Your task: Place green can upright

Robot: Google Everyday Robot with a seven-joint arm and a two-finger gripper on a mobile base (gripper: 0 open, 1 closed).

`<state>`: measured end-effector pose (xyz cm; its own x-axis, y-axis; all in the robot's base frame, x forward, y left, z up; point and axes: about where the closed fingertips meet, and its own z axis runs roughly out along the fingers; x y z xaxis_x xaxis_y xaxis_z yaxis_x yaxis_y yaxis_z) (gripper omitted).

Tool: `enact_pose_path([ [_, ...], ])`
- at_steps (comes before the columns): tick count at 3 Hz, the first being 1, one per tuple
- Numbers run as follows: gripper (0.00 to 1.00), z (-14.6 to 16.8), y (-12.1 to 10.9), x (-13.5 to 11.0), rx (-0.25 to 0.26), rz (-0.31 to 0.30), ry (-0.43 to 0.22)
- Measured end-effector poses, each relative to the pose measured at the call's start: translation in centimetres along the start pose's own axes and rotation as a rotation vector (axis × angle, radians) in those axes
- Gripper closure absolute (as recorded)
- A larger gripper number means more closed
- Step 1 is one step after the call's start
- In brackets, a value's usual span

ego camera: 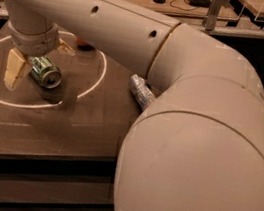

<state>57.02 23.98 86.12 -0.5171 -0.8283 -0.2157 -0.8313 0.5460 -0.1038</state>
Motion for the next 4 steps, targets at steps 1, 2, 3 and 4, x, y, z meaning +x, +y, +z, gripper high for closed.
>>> enact_pose_path([
  [1,0.0,1.7,0.6,-0.3,-0.015,0.001,0.023],
  [2,0.0,2.9,0.7,0.0,0.01,0.025,0.065],
  [3,0.01,3.0,-0.1,1.2,0.052,0.08,0.1],
  [4,0.23,2.3,-1.0,1.7,0.073,0.107,0.109],
])
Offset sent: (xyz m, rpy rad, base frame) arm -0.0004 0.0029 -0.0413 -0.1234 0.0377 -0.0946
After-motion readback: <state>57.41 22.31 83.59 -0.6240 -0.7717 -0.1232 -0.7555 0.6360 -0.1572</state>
